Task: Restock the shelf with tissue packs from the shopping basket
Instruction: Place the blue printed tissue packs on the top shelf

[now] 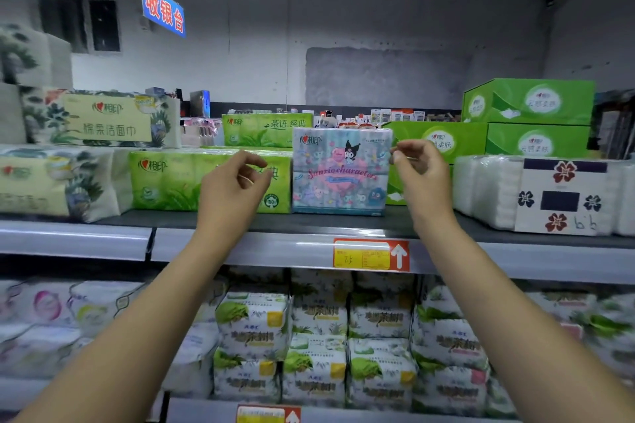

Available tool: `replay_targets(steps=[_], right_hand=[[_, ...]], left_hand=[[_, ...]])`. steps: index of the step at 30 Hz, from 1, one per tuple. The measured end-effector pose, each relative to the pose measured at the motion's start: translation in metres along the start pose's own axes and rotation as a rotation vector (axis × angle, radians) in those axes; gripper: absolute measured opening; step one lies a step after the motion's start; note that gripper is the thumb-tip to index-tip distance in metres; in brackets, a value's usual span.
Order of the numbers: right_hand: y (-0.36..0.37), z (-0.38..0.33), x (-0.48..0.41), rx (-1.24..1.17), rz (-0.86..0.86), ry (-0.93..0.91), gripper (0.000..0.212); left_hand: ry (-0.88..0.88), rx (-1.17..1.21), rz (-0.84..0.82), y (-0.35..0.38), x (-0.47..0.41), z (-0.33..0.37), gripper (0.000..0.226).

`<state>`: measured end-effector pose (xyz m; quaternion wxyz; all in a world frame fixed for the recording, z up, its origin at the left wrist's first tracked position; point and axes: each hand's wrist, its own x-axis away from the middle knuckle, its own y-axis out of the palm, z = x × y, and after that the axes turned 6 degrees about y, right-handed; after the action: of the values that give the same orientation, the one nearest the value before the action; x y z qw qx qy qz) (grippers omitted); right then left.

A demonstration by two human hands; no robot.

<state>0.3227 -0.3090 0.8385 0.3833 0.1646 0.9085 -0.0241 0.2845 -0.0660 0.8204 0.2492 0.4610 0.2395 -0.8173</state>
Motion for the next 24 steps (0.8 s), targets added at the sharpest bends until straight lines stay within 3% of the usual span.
replay_targets(steps=[6,14,24], right_hand=[[-0.015,-0.011,0.035,-0.123,-0.062,0.072,0.021],[-0.044,-0.005,0.11,-0.181,-0.098,0.234,0.018],[-0.039,-0.006,0.134,-0.181,-0.058,0.317,0.013]], left_hand=[[-0.111,0.218,-0.132,-0.011,0.025,0.014,0.023],[-0.218,0.413,-0.1,-0.036,0.076,0.032,0.017],[-0.301,0.498,-0.069,-0.052,0.108,0.037,0.015]])
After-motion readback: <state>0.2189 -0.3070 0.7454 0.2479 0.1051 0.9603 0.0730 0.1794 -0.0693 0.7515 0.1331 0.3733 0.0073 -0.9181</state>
